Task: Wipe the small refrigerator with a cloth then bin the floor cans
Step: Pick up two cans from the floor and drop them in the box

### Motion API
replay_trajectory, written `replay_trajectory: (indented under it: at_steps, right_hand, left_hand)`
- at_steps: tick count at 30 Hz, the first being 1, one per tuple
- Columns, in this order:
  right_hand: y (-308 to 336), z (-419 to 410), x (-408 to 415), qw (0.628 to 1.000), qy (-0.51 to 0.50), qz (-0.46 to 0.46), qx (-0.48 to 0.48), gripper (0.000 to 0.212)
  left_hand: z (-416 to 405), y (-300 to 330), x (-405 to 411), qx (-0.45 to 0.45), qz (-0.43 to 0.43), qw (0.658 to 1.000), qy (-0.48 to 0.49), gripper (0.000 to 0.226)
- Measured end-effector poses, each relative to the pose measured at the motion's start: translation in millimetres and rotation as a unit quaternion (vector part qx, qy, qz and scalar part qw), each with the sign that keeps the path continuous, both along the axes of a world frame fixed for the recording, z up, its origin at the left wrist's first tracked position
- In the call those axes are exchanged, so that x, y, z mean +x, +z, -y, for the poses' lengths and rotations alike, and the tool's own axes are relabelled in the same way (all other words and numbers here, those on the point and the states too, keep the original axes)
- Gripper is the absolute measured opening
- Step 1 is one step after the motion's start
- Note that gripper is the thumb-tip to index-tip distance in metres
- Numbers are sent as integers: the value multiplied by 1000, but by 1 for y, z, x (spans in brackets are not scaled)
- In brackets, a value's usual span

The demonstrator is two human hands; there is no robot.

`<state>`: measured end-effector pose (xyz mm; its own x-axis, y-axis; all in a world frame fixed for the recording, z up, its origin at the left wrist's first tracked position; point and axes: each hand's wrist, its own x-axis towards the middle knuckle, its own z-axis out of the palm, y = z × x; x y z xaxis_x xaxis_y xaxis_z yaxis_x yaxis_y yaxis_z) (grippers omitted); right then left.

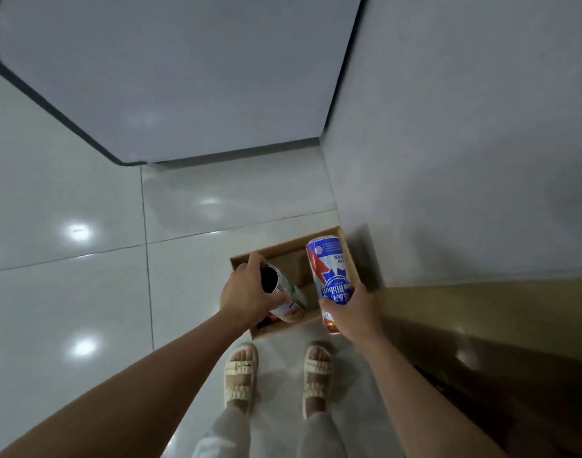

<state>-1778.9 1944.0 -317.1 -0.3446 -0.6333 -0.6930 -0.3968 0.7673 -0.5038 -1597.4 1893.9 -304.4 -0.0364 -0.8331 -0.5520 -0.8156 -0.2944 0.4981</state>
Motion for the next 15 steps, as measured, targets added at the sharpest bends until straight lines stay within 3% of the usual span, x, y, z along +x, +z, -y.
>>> replay_trajectory:
  at_steps: [15]
  right_hand:
    - [-262,54,-26,995,86,6,54,78]
  left_hand:
    - [34,-278,-41,50,45,996,56,74]
